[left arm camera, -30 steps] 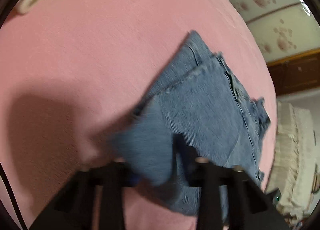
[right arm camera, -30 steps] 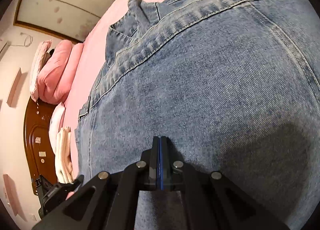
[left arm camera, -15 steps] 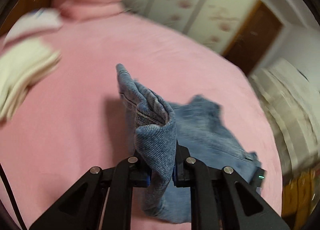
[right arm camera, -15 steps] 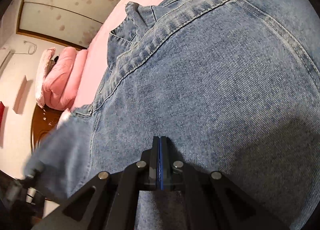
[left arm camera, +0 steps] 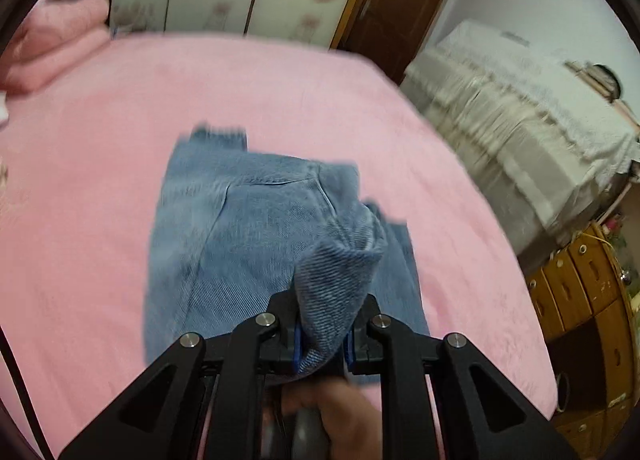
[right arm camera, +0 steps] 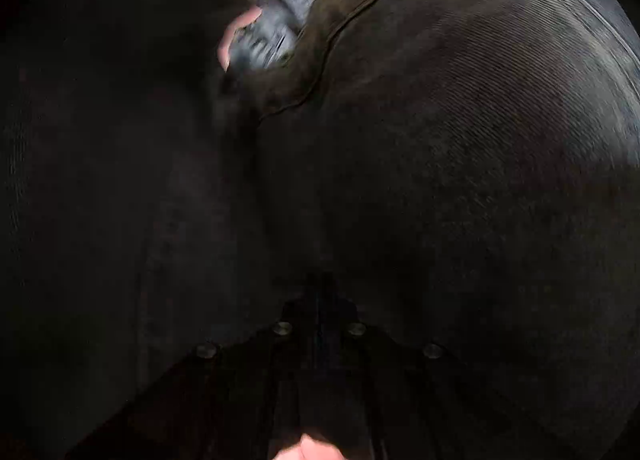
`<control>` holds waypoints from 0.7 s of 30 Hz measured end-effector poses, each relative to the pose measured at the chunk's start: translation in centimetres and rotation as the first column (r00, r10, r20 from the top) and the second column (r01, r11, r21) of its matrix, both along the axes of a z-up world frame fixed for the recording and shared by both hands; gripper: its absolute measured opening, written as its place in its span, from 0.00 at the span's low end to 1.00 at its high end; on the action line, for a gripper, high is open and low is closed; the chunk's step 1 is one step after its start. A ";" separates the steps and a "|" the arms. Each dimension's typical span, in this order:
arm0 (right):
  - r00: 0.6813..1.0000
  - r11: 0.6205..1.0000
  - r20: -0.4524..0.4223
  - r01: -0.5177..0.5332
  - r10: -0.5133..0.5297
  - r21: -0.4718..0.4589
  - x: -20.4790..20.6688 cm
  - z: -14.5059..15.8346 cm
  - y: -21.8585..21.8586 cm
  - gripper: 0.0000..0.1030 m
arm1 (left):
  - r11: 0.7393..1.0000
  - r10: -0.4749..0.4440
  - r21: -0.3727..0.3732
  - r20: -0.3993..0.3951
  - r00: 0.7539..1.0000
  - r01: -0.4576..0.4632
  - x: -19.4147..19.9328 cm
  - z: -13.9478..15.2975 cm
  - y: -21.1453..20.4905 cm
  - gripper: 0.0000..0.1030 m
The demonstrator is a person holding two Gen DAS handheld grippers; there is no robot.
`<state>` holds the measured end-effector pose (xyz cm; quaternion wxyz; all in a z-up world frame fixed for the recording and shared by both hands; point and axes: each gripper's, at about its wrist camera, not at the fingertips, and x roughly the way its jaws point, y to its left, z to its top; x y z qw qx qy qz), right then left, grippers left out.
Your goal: Fold large clothes
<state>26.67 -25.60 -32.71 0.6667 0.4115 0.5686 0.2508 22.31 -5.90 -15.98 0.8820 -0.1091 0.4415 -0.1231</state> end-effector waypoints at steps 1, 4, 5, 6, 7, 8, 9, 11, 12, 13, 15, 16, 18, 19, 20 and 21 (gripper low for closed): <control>1.000 1.000 -0.004 -0.016 0.016 0.010 0.0 -0.1 -0.2 0.00 | 1.000 0.011 0.013 0.002 1.000 -0.011 -0.3 0.0 -0.3 0.12; 0.996 0.997 -0.037 -0.079 0.079 -0.002 0.6 0.3 -1.0 0.00 | 0.995 0.005 0.104 0.036 0.999 -0.009 0.4 0.4 -2.2 0.12; 0.994 0.995 -0.056 -0.096 0.095 -0.027 1.1 0.7 -1.6 0.00 | 0.993 0.004 0.117 0.042 0.999 -0.009 0.5 0.6 -2.6 0.12; 0.993 0.993 -0.066 -0.101 0.097 -0.055 1.7 1.2 -2.4 0.00 | 0.993 0.004 0.116 0.047 0.999 -0.010 1.0 1.0 -3.3 0.12; 0.994 0.993 -0.059 -0.095 0.090 -0.073 2.4 1.9 -3.5 0.00 | 0.994 0.007 0.107 0.056 0.998 -0.013 1.2 1.4 -3.8 0.12; 0.997 0.995 -0.036 -0.071 0.068 -0.071 3.4 2.8 -5.1 0.03 | 0.995 0.007 0.102 0.064 0.998 -0.013 1.3 1.6 -4.2 0.12; 0.999 0.997 -0.006 -0.039 0.039 -0.067 4.4 3.8 -7.0 0.05 | 0.995 0.003 0.103 0.084 0.996 -0.012 1.1 1.9 -4.7 0.12; 0.997 0.996 0.066 0.037 -0.032 -0.080 6.1 6.2 -11.0 0.05 | 0.990 -0.014 0.140 0.132 0.991 -0.005 0.4 2.3 -6.4 0.12; 0.993 0.993 0.101 0.067 -0.057 -0.094 6.7 7.2 -12.7 0.05 | 0.988 -0.027 0.152 0.138 0.990 0.006 0.4 2.2 -7.4 0.12; 0.988 0.988 0.137 0.091 -0.073 -0.127 7.3 8.3 -14.5 0.05 | 0.988 -0.037 0.152 0.135 0.990 0.016 0.5 2.0 -8.4 0.12; 0.978 0.964 0.197 0.116 -0.069 -0.238 7.7 10.3 -18.1 0.05 | 0.993 -0.044 0.111 0.121 0.992 0.031 0.4 1.4 -9.7 0.12; 0.976 0.958 0.205 0.122 -0.069 -0.259 7.5 10.7 -19.4 0.05 | 0.995 -0.053 0.093 0.110 0.993 0.043 0.5 0.8 -10.3 0.12; 0.976 0.956 0.193 0.149 -0.101 -0.254 6.3 10.5 -22.0 0.05 | 0.993 -0.088 0.091 0.081 0.993 0.081 0.3 -1.2 -12.0 0.13; 0.975 0.953 0.180 0.170 -0.127 -0.250 5.6 10.2 -23.1 0.05 | 0.990 -0.102 0.105 0.055 0.993 0.096 0.2 -2.4 -12.8 0.13; 0.975 0.946 0.161 0.193 -0.154 -0.261 4.7 9.8 -24.3 0.05 | 0.981 -0.128 0.141 -0.026 0.991 0.131 0.2 -4.5 -13.9 0.14; 0.973 0.941 0.150 0.208 -0.173 -0.265 4.0 9.4 -25.2 0.05 | 0.974 -0.135 0.170 -0.102 0.986 0.151 0.3 -6.3 -14.6 0.18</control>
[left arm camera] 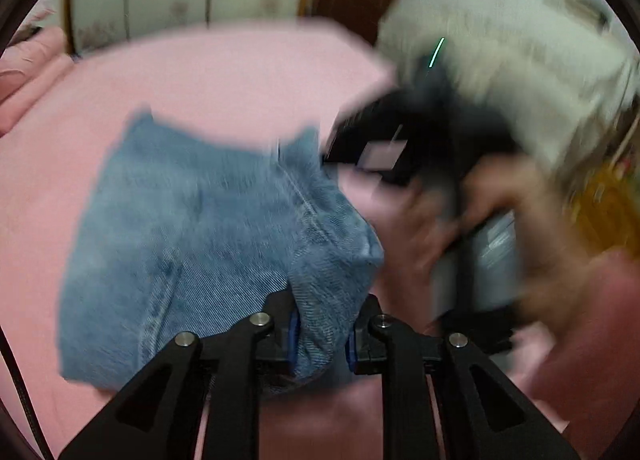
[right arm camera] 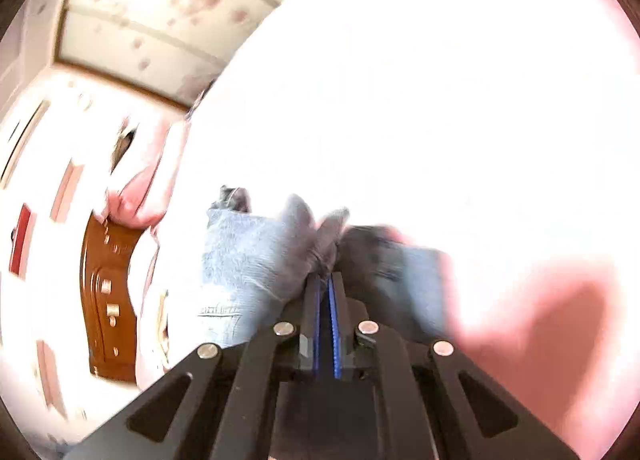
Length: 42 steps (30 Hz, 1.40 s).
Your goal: Fold large clothes
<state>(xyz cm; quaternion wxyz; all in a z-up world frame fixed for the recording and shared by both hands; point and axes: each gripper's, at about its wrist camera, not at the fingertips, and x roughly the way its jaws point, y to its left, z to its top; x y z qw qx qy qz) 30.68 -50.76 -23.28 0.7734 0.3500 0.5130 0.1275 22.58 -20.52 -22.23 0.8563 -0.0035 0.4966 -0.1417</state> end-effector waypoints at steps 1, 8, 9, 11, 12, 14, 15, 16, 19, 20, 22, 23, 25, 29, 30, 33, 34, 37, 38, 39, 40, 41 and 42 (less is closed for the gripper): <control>1.000 1.000 -0.008 0.017 -0.017 0.008 -0.8 -0.3 -0.8 0.06 | 1.000 -0.012 0.027 -0.070 0.997 0.014 0.1 -1.5 -0.5 0.25; 1.000 0.993 -0.013 0.027 -0.025 0.117 -6.0 -0.4 -2.9 0.32 | 0.982 -0.149 0.080 -0.249 0.957 0.174 -2.1 -3.5 0.2 0.57; 1.000 0.996 -0.005 0.003 -0.002 0.092 -6.6 0.3 -1.4 0.35 | 0.981 -0.160 0.069 -0.254 0.954 0.183 -2.3 -2.9 0.6 0.59; 0.999 0.997 0.022 -0.044 0.043 0.059 -7.4 0.7 0.0 0.35 | 0.982 -0.144 0.083 -0.244 0.959 0.169 -2.8 -1.3 2.3 0.68; 0.997 0.997 0.038 -0.066 0.064 0.050 -7.6 0.9 0.7 0.35 | 0.983 -0.126 0.098 -0.236 0.963 0.153 -2.8 -0.7 3.1 0.71; 0.995 0.996 0.060 -0.085 0.083 0.033 -7.5 1.1 1.9 0.35 | 0.987 -0.076 0.124 -0.220 0.972 0.105 -2.6 0.6 5.1 0.71; 0.994 0.996 0.065 -0.087 0.086 0.010 -7.2 1.1 2.6 0.35 | 0.988 -0.037 0.139 -0.216 0.976 0.068 -2.4 1.1 6.4 0.71; 0.994 0.996 0.066 -0.083 0.084 -0.014 -6.7 0.9 3.1 0.35 | 0.988 -0.002 0.153 -0.217 0.976 0.036 -2.0 1.4 7.4 0.72; 0.996 0.995 0.050 -0.072 0.076 -0.076 -5.0 0.0 4.3 0.35 | 0.979 0.119 0.187 -0.230 0.966 -0.076 -1.2 1.9 10.7 0.72; 0.997 0.995 0.039 -0.069 0.072 -0.076 -4.2 -0.3 4.7 0.35 | 0.976 0.153 0.185 -0.223 0.963 -0.112 -0.9 2.0 12.0 0.72; 0.997 0.995 0.036 -0.069 0.072 -0.070 -3.3 -0.8 5.2 0.32 | 0.964 0.217 0.197 -0.198 0.956 -0.178 -0.4 2.3 14.3 0.71; 0.997 0.995 0.040 -0.062 0.065 -0.077 -3.1 -0.8 5.3 0.20 | 0.961 0.232 0.195 -0.191 0.954 -0.195 -0.4 2.5 15.0 0.71; 0.996 0.996 0.084 -0.031 0.038 -0.079 -3.5 -0.6 4.9 0.05 | 0.958 0.255 0.177 -0.176 0.951 -0.224 0.0 3.0 15.9 0.71; 0.985 0.989 0.174 0.043 -0.018 -0.143 -5.7 0.2 3.8 0.04 | 0.953 0.295 0.128 -0.199 0.935 -0.273 -1.2 2.6 17.4 0.71; 0.986 0.982 0.167 0.053 -0.023 -0.180 -5.8 0.2 4.0 0.05 | 0.954 0.295 0.117 -0.207 0.933 -0.276 -1.3 2.3 17.7 0.71; 0.990 0.959 0.115 0.108 -0.080 -0.263 -5.6 -0.1 4.5 0.07 | 0.957 0.281 0.129 -0.214 0.936 -0.258 -0.1 1.8 18.1 0.62; 0.988 0.947 0.116 0.129 -0.098 -0.293 -5.6 0.4 4.7 0.08 | 0.959 0.273 0.137 -0.212 0.938 -0.248 0.3 1.9 18.0 0.56; 0.955 0.919 0.259 0.227 -0.145 -0.323 -7.2 4.0 5.0 0.08 | 0.971 0.227 0.125 -0.195 0.954 -0.205 1.6 2.0 17.2 0.44; 0.944 0.927 0.297 0.231 -0.141 -0.295 -7.8 4.8 5.0 0.08 | 0.974 0.215 0.117 -0.187 0.959 -0.195 1.8 2.1 17.3 0.43; 0.935 0.948 0.332 0.209 -0.122 -0.242 -8.4 5.4 5.2 0.08 | 0.975 0.208 0.118 -0.185 0.960 -0.189 2.0 2.0 17.3 0.42; 0.938 0.970 0.335 0.157 -0.088 -0.184 -8.7 5.4 5.5 0.08 | 0.975 0.206 0.122 -0.190 0.960 -0.186 2.1 2.1 17.3 0.40; 0.950 0.983 0.308 0.096 -0.044 -0.156 -8.7 4.9 6.1 0.08 | 0.975 0.208 0.125 -0.202 0.957 -0.185 2.3 1.7 17.4 0.38; 0.963 0.987 0.269 0.036 0.007 -0.154 -8.6 4.4 6.8 0.08 | 0.975 0.209 0.127 -0.228 0.951 -0.184 2.5 1.1 17.6 0.34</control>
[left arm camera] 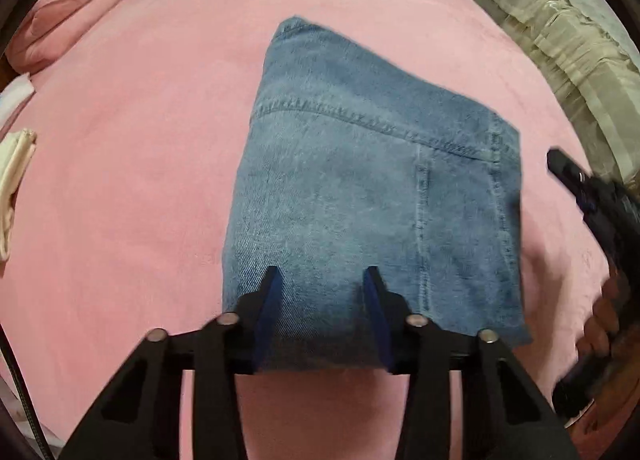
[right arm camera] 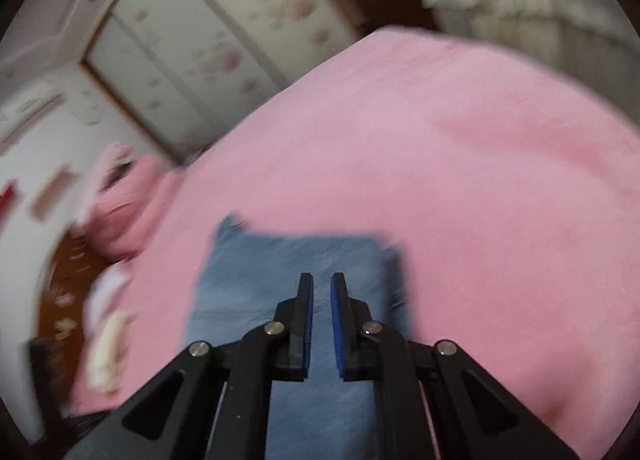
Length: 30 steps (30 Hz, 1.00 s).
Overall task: Fold large clothes
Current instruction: 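Smooth the folded jacket into a square with both tools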
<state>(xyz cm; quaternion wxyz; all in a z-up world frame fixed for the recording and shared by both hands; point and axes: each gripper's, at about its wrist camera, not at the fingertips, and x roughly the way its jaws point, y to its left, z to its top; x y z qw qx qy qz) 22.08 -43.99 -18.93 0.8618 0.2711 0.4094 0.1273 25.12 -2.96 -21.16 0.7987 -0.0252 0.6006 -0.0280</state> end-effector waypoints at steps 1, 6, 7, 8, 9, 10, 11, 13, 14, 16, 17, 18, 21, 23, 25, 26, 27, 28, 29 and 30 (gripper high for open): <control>0.995 0.997 -0.062 -0.081 0.080 -0.015 0.1 -1.0 1.4 0.08 | 1.000 0.000 0.001 -0.020 1.000 0.000 0.3 -1.0 -0.9 0.34; 0.893 0.937 -0.338 -0.341 0.297 -0.080 -1.8 -6.3 6.5 0.00 | 0.998 -0.037 0.052 -0.038 0.999 0.039 -0.9 -2.5 -1.0 0.33; 0.892 0.929 -0.331 -0.357 0.306 -0.102 -2.6 -6.3 6.5 0.00 | 0.996 -0.043 0.076 -0.057 0.997 0.047 -1.1 -2.9 -1.0 0.31; 0.887 0.918 -0.337 -0.375 0.315 -0.128 -3.4 -6.4 5.9 0.00 | 0.994 -0.046 0.095 -0.065 0.997 0.053 -1.6 -3.0 -0.8 0.29; 0.887 0.918 -0.339 -0.376 0.315 -0.130 -3.8 -6.4 5.2 0.00 | 0.992 -0.050 0.111 -0.069 0.996 0.057 -1.8 -3.1 -0.7 0.20; 0.885 0.926 -0.342 -0.367 0.317 -0.091 -4.2 -6.3 4.0 0.00 | 0.991 -0.051 0.121 -0.075 0.996 0.060 -2.0 -3.1 -0.6 0.15; 0.881 0.932 -0.355 -0.356 0.312 -0.066 -4.5 -6.2 3.1 0.00 | 0.992 -0.046 0.110 -0.080 0.996 0.055 -2.1 -3.0 -0.2 0.14; 0.877 0.923 -0.364 -0.371 0.314 -0.098 -4.8 -5.4 2.6 0.00 | 0.997 -0.011 0.071 -0.086 0.996 0.017 -1.9 -2.9 0.8 0.08; 0.876 0.903 -0.365 -0.395 0.316 -0.167 -4.9 -4.6 3.3 0.00 | 0.998 0.003 0.065 -0.092 0.996 0.003 -1.8 -2.9 1.1 0.08; 0.890 0.863 -0.330 -0.413 0.314 -0.291 -4.8 -3.6 5.0 0.00 | 0.996 0.008 0.084 -0.080 0.997 -0.001 -1.4 -2.5 1.0 0.08; 0.897 0.844 -0.279 -0.424 0.342 -0.329 -4.8 -2.7 5.8 0.00 | 0.996 -0.011 0.092 -0.048 0.999 0.015 -1.4 -1.8 0.5 0.08; 0.888 0.846 -0.235 -0.452 0.395 -0.284 -4.7 -2.3 6.2 0.00 | 0.996 -0.038 0.079 -0.012 0.999 0.039 -1.3 -1.3 0.1 0.08; 0.871 0.870 -0.240 -0.470 0.428 -0.152 -2.6 -3.4 7.7 0.00 | 0.996 -0.083 0.016 -0.029 0.996 0.083 0.9 -2.1 -0.9 0.08; 0.885 0.906 -0.261 -0.418 0.387 -0.074 -0.3 -5.1 8.5 0.00 | 0.997 -0.077 -0.019 -0.033 0.997 0.076 2.8 -3.0 -1.1 0.08; 0.905 0.930 -0.235 -0.368 0.355 -0.012 1.5 -5.6 8.7 0.00 | 0.994 -0.076 -0.078 -0.001 0.997 0.075 5.3 -3.3 -0.9 0.08; 0.918 0.942 -0.215 -0.334 0.333 0.037 3.0 -5.8 8.6 0.00 | 0.992 -0.074 -0.097 0.010 0.997 0.075 6.5 -3.3 -0.8 0.08; 0.921 0.946 -0.215 -0.319 0.324 0.060 4.0 -6.1 8.6 0.00 | 0.990 -0.068 -0.126 0.028 0.997 0.071 8.1 -3.4 -0.7 0.08; 0.924 0.949 -0.215 -0.308 0.316 0.072 5.4 -6.4 8.6 0.00 | 0.987 -0.059 -0.146 0.040 0.997 0.064 9.3 -3.4 -0.5 0.08; 0.931 0.952 -0.201 -0.298 0.306 0.069 6.6 -6.5 8.6 0.00 | 0.986 -0.048 -0.156 0.054 0.997 0.056 10.8 -3.5 -0.6 0.08; 0.941 0.957 -0.176 -0.283 0.289 0.059 7.5 -6.3 8.7 0.00 | 0.987 -0.047 -0.152 0.065 0.997 0.056 11.6 -3.5 -0.8 0.08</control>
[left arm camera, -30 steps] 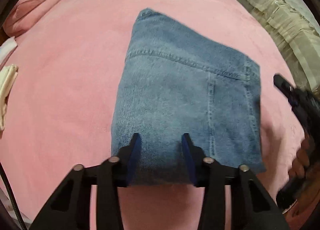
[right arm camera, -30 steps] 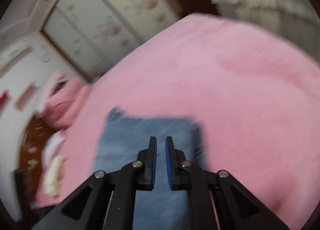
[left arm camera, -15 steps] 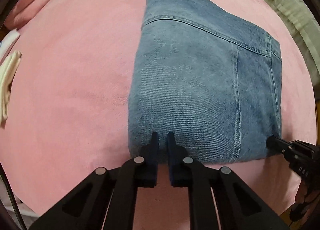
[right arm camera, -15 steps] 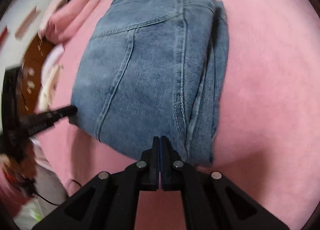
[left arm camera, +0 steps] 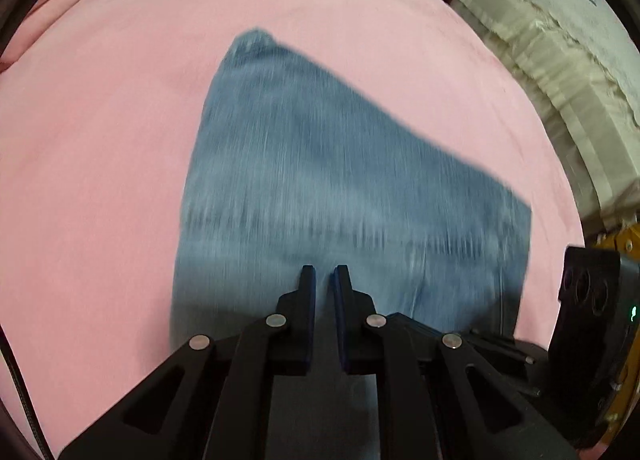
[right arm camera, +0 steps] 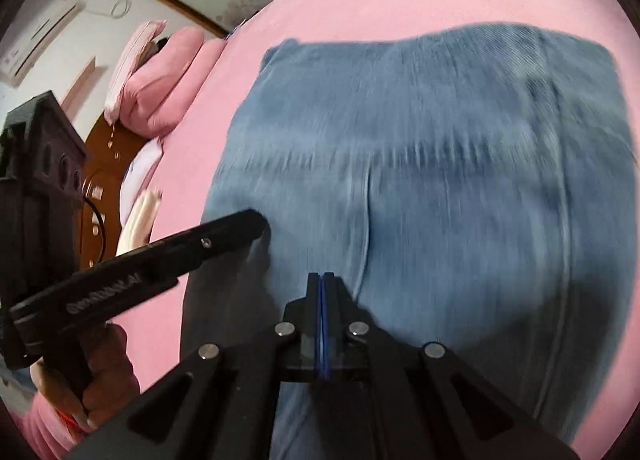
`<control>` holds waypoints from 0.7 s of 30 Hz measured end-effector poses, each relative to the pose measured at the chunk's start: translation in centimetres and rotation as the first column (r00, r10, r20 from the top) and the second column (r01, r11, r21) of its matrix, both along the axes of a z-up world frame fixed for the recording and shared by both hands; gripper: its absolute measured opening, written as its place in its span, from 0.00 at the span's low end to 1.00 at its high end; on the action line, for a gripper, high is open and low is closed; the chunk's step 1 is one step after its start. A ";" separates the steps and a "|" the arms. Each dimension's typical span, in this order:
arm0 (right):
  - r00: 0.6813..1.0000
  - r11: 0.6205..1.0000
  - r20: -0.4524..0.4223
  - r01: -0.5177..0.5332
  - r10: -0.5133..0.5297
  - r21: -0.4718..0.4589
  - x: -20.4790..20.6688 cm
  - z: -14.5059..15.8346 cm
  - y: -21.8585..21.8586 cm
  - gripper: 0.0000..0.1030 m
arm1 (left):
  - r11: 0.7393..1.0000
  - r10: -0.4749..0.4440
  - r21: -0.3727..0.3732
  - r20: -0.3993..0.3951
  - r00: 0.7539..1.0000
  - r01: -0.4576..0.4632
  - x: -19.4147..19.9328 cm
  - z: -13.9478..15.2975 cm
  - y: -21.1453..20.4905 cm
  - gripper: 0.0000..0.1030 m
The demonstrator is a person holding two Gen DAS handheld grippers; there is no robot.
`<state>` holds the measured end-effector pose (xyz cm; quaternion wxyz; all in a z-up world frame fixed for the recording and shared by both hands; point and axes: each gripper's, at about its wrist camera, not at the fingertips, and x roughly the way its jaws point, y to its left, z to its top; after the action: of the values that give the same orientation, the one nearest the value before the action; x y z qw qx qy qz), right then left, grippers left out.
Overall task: Fold large clothes
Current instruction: 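Smooth the folded jacket into a square with both tools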
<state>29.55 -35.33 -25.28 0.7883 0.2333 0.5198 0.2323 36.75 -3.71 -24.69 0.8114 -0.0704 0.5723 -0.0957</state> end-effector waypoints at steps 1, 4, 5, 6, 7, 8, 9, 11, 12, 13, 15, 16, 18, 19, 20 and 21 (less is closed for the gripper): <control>1.000 1.000 0.019 0.018 -0.018 -0.002 0.8 0.0 0.0 0.00 | 1.000 -0.001 0.000 0.004 1.000 0.001 1.0 -0.3 -0.2 0.08; 1.000 0.999 0.016 0.024 -0.024 0.023 3.0 -0.6 0.0 0.00 | 0.999 -0.006 -0.035 0.043 0.999 0.007 3.8 -1.2 -0.6 0.08; 1.000 0.999 0.018 0.020 -0.020 0.029 3.6 -0.8 0.0 0.00 | 0.999 -0.010 -0.035 0.040 0.999 0.011 4.8 -1.9 -0.6 0.08; 0.998 0.999 0.048 0.030 -0.031 0.028 4.0 -0.7 -0.2 0.00 | 0.999 -0.011 -0.038 0.036 0.999 0.012 5.6 -2.4 -0.9 0.08; 0.997 0.999 0.062 0.039 -0.040 0.019 4.5 -0.7 -0.2 0.00 | 0.999 -0.008 -0.044 0.041 0.999 0.010 6.3 -2.5 -0.9 0.08; 0.996 0.998 0.074 0.057 -0.057 0.001 5.0 -0.7 -0.5 0.00 | 0.999 -0.001 -0.049 0.048 0.999 0.004 6.8 -2.6 -1.0 0.08; 0.994 0.997 0.078 0.073 -0.073 0.011 5.3 -0.7 -0.9 0.00 | 0.999 0.005 -0.044 0.044 0.999 -0.003 7.6 -2.9 -1.2 0.08; 0.986 0.990 0.085 0.144 -0.143 -0.011 5.7 -0.9 -1.6 0.00 | 0.999 0.003 -0.034 0.038 0.999 -0.001 8.5 -3.2 -2.4 0.08; 0.982 0.985 0.091 0.168 -0.166 -0.021 5.4 -1.1 -1.8 0.00 | 1.000 0.001 -0.024 0.038 0.999 -0.001 9.0 -3.3 -2.6 0.08; 0.978 0.982 0.099 0.187 -0.183 -0.036 5.6 -0.9 -2.1 0.00 | 1.000 0.004 -0.020 0.042 0.999 -0.003 9.0 -3.0 -2.3 0.07; 0.967 0.970 0.127 0.230 -0.219 -0.078 5.0 -0.5 -2.4 0.00 | 0.999 0.032 0.015 0.071 0.997 -0.033 8.9 -2.3 -1.6 0.07; 0.962 0.962 0.141 0.251 -0.235 -0.111 4.6 -0.3 -2.5 0.00 | 0.998 0.043 0.031 0.083 0.996 -0.046 8.2 -1.6 -0.7 0.07; 0.942 0.921 0.200 0.311 -0.268 -0.234 3.4 0.6 -3.0 0.00 | 0.997 0.046 0.060 0.097 0.994 -0.052 7.8 -0.6 0.0 0.07; 0.941 0.916 0.202 0.318 -0.273 -0.246 3.1 0.7 -3.0 0.00 | 0.998 0.039 0.050 0.087 0.995 -0.044 7.8 -0.3 0.0 0.07; 0.946 0.918 0.188 0.306 -0.263 -0.251 2.8 0.7 -3.1 0.00 | 0.998 0.042 0.034 0.072 0.997 -0.045 7.5 0.1 0.3 0.07; 0.950 0.917 0.185 0.294 -0.251 -0.268 2.4 0.8 -2.9 0.00 | 0.998 0.051 0.029 0.066 0.996 -0.053 7.1 0.2 0.6 0.07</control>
<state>31.96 -38.23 -24.49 0.8747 0.1669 0.4514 0.0572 43.89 -3.09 -24.46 0.8330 -0.0697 0.5447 -0.0679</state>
